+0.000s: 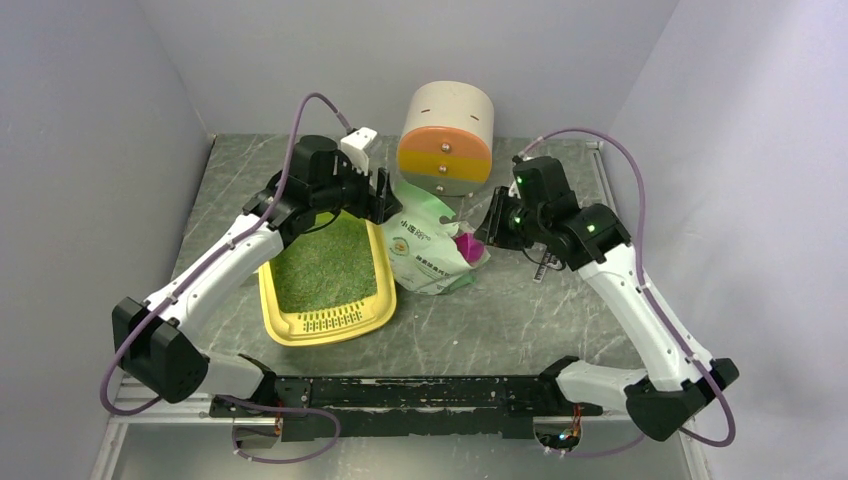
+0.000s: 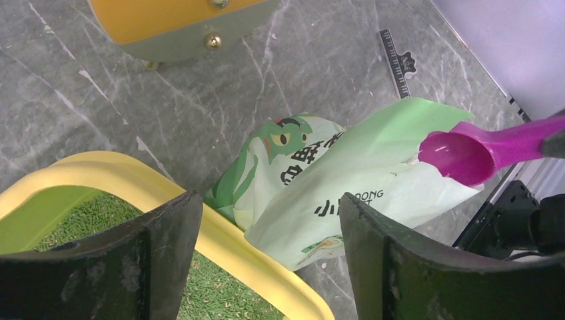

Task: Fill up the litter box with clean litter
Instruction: 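Scoop the cat litter from the cat litter bag.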

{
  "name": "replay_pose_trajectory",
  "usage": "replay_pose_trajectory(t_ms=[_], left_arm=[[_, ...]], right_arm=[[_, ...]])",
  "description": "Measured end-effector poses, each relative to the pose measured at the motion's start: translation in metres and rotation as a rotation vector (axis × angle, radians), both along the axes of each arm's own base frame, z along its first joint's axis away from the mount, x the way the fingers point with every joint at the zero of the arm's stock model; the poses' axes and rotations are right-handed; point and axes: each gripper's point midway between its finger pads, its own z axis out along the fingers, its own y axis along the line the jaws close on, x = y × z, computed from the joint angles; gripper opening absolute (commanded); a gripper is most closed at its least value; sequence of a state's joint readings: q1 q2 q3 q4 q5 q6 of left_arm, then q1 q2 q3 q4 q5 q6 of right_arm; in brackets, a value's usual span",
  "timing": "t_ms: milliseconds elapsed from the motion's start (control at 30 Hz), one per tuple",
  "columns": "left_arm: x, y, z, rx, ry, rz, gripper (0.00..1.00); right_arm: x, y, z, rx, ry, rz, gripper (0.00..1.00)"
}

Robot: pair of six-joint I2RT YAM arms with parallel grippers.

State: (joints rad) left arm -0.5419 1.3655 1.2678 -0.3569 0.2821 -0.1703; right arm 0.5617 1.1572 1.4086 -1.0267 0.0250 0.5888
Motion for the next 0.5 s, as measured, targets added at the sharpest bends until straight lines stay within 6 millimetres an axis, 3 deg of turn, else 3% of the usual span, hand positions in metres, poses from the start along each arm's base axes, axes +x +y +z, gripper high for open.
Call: replay_pose_trajectory(t_ms=[233,500], left_arm=[[-0.003,-0.008,-0.006,0.013,0.013,-0.074,0.66],[-0.009,-0.010,-0.006,0.028,0.007,-0.127,0.41]], right_arm=[[0.024,0.009,-0.033,0.023,0.116,0.047,0.00],[0.039,0.026,-0.062,0.050,0.210,0.110,0.00]])
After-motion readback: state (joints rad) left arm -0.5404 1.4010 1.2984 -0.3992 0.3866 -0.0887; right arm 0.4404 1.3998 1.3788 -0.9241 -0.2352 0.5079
